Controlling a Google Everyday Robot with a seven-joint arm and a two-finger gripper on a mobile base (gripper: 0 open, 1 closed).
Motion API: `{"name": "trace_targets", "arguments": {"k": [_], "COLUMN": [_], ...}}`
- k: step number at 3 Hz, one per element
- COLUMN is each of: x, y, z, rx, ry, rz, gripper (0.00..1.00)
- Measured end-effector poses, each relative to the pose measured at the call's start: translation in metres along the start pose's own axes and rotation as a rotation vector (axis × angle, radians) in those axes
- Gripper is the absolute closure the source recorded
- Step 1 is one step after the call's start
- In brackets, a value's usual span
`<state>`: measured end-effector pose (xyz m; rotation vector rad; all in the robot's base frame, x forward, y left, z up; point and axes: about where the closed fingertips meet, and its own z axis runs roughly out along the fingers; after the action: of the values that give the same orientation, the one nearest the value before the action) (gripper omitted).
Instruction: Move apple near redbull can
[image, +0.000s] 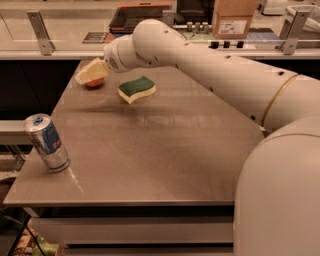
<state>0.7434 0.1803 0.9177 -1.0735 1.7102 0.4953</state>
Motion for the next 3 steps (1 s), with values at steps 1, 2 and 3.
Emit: {"name": "trace_targets", "arguments": {"k": [1, 2, 3], "x": [0.017, 0.034, 0.032], "y": [-0.002, -0.004, -0.005], "z": [0.012, 0.022, 0.026], "rx": [-0.016, -0.029, -0.041], "ry": [0.005, 0.01, 0.01], "rz": [0.022, 0.042, 0.042], "gripper": [0.0, 0.0, 0.0]}}
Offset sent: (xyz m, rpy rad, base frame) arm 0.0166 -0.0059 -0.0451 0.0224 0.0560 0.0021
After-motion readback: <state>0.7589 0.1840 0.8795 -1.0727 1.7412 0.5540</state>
